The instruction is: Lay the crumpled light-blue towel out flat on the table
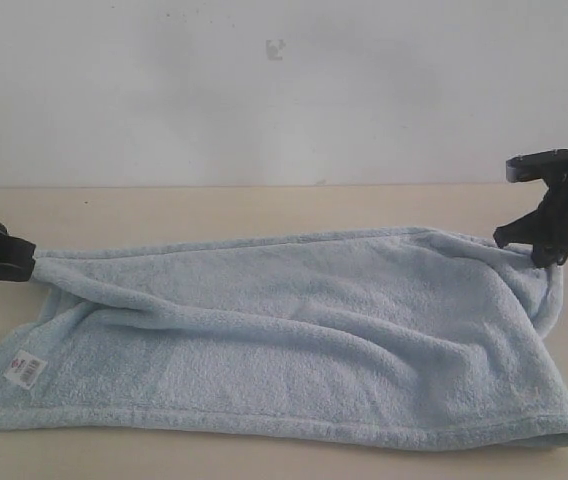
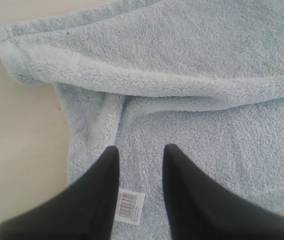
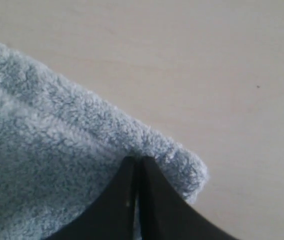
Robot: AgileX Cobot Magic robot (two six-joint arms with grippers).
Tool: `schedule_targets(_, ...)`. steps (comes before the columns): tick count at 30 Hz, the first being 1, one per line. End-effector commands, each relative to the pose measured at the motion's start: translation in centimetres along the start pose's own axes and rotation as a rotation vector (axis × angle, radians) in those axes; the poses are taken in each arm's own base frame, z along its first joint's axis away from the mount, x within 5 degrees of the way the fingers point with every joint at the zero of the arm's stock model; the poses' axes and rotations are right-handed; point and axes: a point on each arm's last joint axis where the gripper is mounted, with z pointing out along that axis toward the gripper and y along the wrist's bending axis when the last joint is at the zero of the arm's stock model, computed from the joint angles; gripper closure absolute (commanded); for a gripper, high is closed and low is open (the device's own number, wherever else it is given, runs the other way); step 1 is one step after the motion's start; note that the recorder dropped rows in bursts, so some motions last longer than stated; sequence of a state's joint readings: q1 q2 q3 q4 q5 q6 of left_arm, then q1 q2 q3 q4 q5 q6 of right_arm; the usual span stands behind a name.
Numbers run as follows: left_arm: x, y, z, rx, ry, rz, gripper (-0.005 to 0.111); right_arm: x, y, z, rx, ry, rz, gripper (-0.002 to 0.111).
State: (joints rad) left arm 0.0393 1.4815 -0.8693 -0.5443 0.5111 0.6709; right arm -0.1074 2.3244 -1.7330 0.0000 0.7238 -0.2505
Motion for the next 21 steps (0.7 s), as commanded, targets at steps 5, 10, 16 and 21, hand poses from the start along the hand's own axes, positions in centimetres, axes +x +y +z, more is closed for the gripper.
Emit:
schedule_targets(5,-0.2,-0.2,-0.2,-0.001,-0.022,-0.012,0.078,0.6,-1.4,1.0,0.14,0.048,-0.035,0.106)
schedule_targets(10,-0.2,-0.1,-0.2,-0.003,-0.024,-0.012,0.078,0.6,-2.6,0.8,0.229,0.043,-0.036,0.106)
schedule_targets(16,-0.2,-0.2,-0.2,0.0,-0.021,-0.012,0.078,0.6,-6.8,-0.5,0.305,0.02,0.068,0.106)
schedule_targets(21,-0.1,-0.2,-0.2,0.005,-0.014,0.019,0.075,-2.1,-8.7,-5.3,0.333,-0.067,0.106,0.106)
